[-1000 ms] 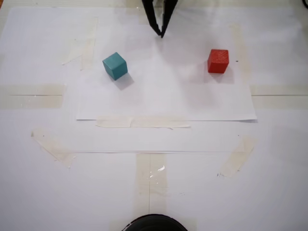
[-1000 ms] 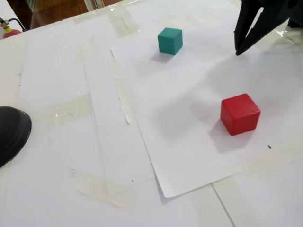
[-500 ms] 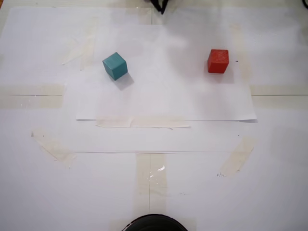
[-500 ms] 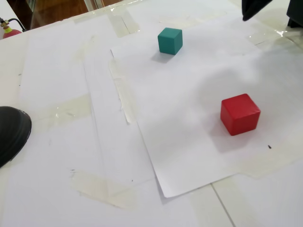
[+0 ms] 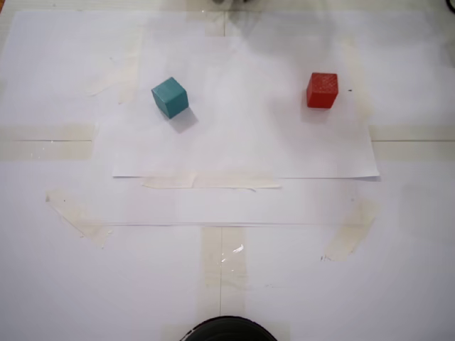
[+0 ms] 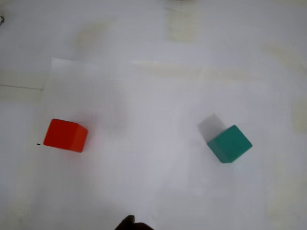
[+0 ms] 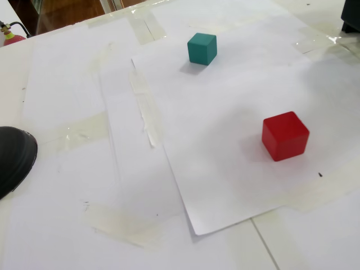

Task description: Put the red cube on the top of the blue cube.

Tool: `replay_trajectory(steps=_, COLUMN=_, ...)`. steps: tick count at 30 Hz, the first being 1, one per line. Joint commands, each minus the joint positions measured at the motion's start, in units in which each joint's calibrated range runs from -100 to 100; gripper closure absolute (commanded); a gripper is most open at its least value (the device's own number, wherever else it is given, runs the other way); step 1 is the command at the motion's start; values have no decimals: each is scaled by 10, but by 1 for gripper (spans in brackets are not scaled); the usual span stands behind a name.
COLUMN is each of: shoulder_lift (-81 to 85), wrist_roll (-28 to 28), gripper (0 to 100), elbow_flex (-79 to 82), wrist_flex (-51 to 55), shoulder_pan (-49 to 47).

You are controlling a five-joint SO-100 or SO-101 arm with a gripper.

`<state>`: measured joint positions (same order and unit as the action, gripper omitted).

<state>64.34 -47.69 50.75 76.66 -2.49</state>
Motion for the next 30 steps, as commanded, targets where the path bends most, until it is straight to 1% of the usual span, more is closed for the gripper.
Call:
replay_trajectory(steps=1, shoulder_lift=-112, wrist_roll=-4, gripper=100, elbow_flex=-144, wrist_flex=4, shoulder_pan=-22)
replay_trajectory(steps=11, shoulder_lift=-300, wrist_roll=-6, gripper=99, elbow_flex=-320, wrist_flex=1, shoulder_pan=-63)
replay_trajectory(steps=15, shoulder_lift=-381, wrist_roll=-12, gripper=99, elbow_flex=-410, wrist_flex=21, shoulder_pan=-92)
replay_trajectory(steps=20, shoulder_lift=-461, wrist_roll=-45, gripper=99, elbow_flex=-512, wrist_flex=65, shoulder_pan=-136)
replay_trajectory(steps=25, shoulder_lift=-472, wrist_roll=-94, gripper=99, elbow_flex=-518, wrist_flex=79, shoulder_pan=-173)
replay_trajectory(steps=30, shoulder_lift=-473, wrist_roll=-122, gripper=100, elbow_flex=-520, wrist_flex=111, shoulder_pan=-201)
